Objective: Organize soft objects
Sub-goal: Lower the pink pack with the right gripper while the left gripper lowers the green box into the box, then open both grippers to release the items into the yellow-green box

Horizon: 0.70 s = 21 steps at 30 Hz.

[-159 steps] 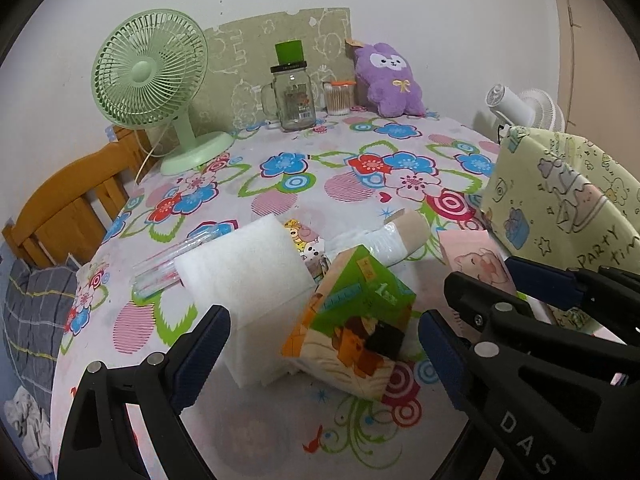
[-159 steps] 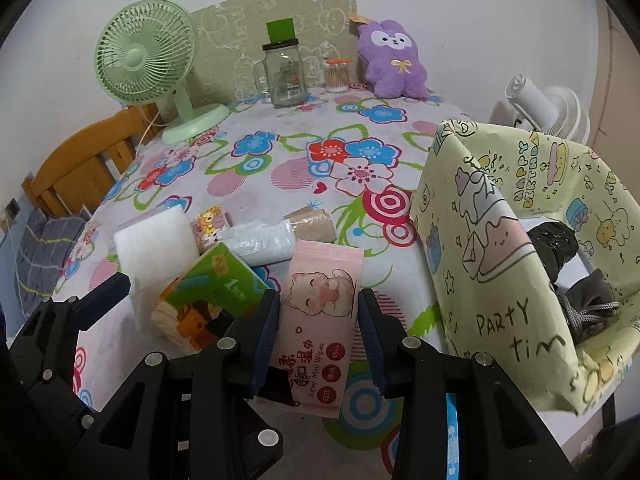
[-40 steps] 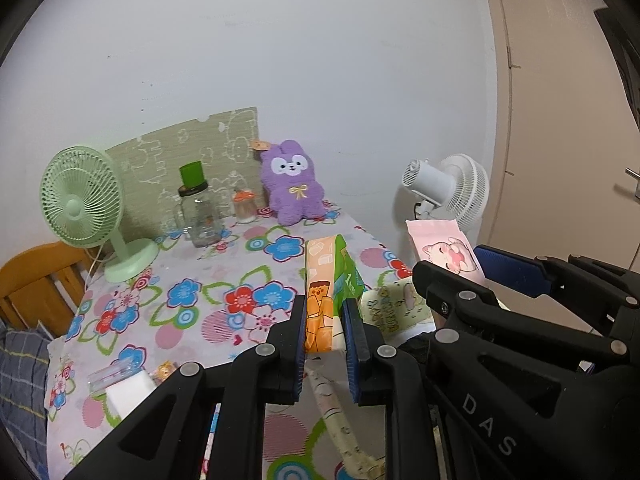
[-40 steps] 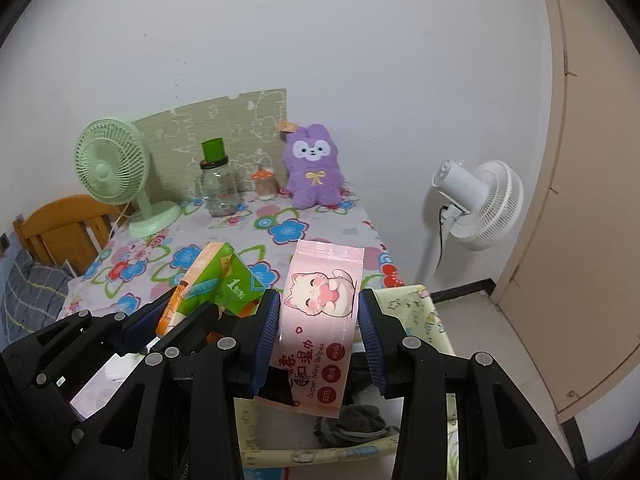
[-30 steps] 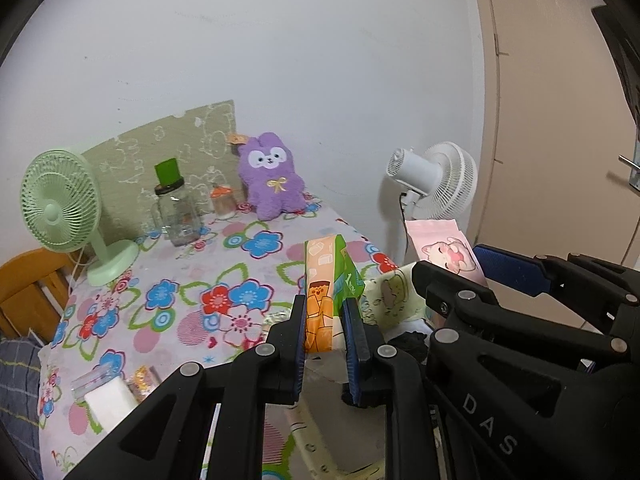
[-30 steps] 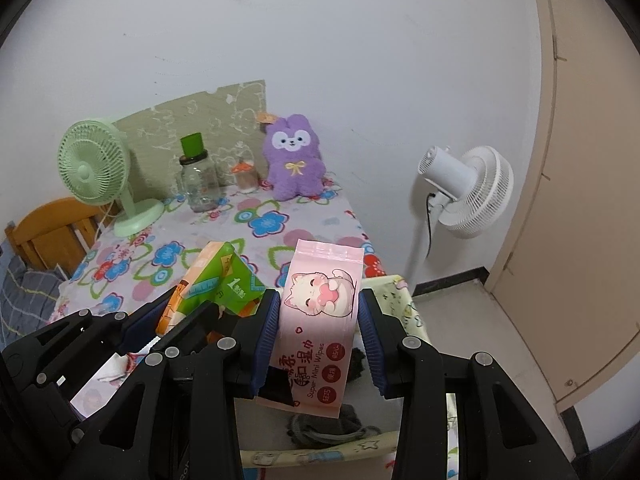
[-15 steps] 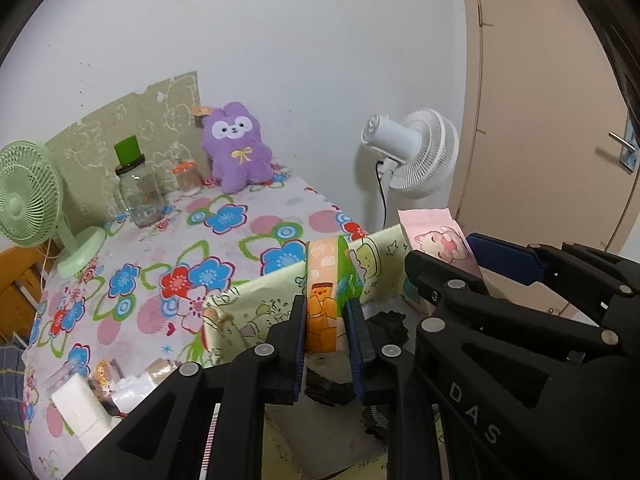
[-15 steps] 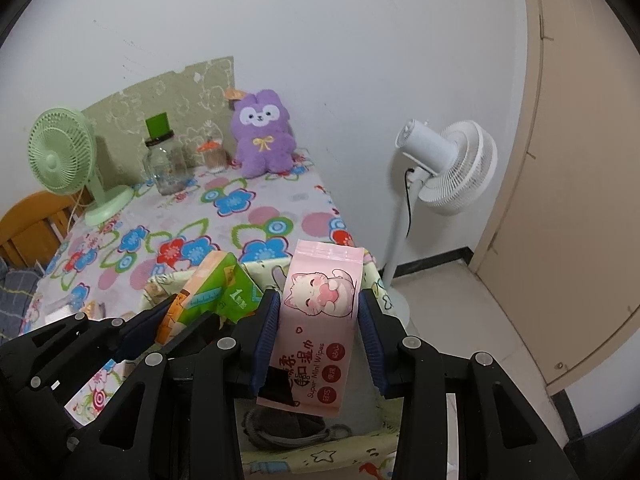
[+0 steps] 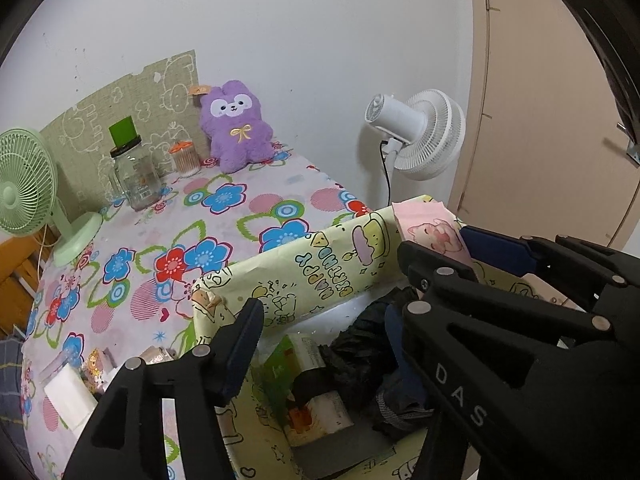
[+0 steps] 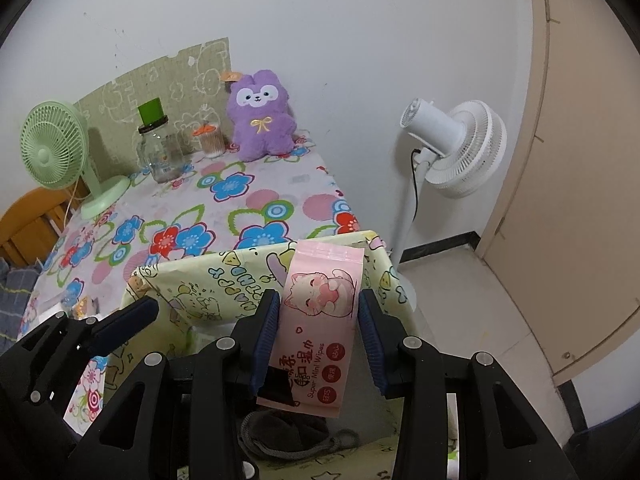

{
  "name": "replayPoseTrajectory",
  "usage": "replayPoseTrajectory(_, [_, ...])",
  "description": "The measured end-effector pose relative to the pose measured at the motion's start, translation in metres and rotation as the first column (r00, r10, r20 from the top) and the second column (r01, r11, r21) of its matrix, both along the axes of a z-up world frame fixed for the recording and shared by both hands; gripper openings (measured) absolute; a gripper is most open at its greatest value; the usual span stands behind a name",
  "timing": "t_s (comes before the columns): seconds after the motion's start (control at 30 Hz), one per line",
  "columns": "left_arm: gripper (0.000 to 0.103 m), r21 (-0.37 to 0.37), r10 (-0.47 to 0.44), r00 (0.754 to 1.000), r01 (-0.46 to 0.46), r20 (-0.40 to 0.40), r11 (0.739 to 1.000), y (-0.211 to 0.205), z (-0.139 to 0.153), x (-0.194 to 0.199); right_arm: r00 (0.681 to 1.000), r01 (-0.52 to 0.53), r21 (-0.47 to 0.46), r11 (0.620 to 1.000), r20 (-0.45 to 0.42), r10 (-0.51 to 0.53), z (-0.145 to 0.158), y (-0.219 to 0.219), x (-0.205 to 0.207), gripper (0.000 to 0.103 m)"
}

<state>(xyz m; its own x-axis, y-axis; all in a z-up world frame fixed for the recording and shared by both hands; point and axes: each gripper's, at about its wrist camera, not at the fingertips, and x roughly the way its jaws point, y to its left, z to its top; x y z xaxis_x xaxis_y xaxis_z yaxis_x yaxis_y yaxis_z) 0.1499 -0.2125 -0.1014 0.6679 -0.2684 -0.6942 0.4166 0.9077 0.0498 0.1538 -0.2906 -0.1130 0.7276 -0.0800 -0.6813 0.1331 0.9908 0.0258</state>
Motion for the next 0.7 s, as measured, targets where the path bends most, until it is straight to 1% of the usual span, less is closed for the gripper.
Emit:
replayPoseTrajectory(0.13, [0.071, -0.004, 0.006, 1.000, -0.006, -0.008, 1.000, 0.004, -0.001, 0.001, 1.000, -0.008, 0.007, 1.000, -0.003, 0.008, -0.001, 0.003, 0.003, 0.046])
replayPoseTrajectory(0.23, [0.073, -0.016, 0.009, 1.000, -0.010, -0.020, 1.000, 0.007, 0.001, 0.002, 1.000, -0.026, 0.000, 1.000, -0.009, 0.026, 0.000, 0.007, 0.002, 0.061])
replayPoseTrajectory(0.3, [0.074, -0.021, 0.008, 1.000, -0.009, -0.022, 1.000, 0.009, 0.002, 0.002, 1.000, -0.030, 0.012, 0.999, -0.006, 0.030, 0.001, 0.008, 0.000, 0.064])
replayPoseTrajectory(0.47, [0.076, -0.015, 0.016, 1.000, -0.017, -0.004, 1.000, 0.014, 0.006, -0.003, 1.000, -0.020, 0.009, 1.000, 0.004, 0.020, 0.004, 0.012, -0.005, 0.078])
replayPoseTrajectory(0.5, [0.076, -0.017, 0.016, 1.000, -0.016, 0.001, 1.000, 0.015, 0.008, -0.004, 1.000, -0.020, 0.008, 1.000, 0.009, 0.020, 0.006, 0.014, -0.007, 0.079])
replayPoseTrajectory(0.57, [0.082, -0.020, 0.017, 1.000, -0.017, 0.015, 1.000, 0.018, 0.012, -0.008, 1.000, -0.019, 0.006, 1.000, 0.020, 0.019, 0.009, 0.016, -0.011, 0.083])
replayPoseTrajectory(0.67, [0.087, -0.025, 0.018, 0.999, -0.017, 0.031, 1.000, 0.023, 0.018, -0.014, 0.999, -0.015, 0.000, 1.000, 0.038, 0.015, 0.015, 0.021, -0.016, 0.089])
replayPoseTrajectory(0.7, [0.088, -0.027, 0.018, 0.999, -0.017, 0.033, 0.999, 0.025, 0.019, -0.015, 0.999, -0.013, -0.001, 1.000, 0.044, 0.013, 0.017, 0.024, -0.018, 0.089])
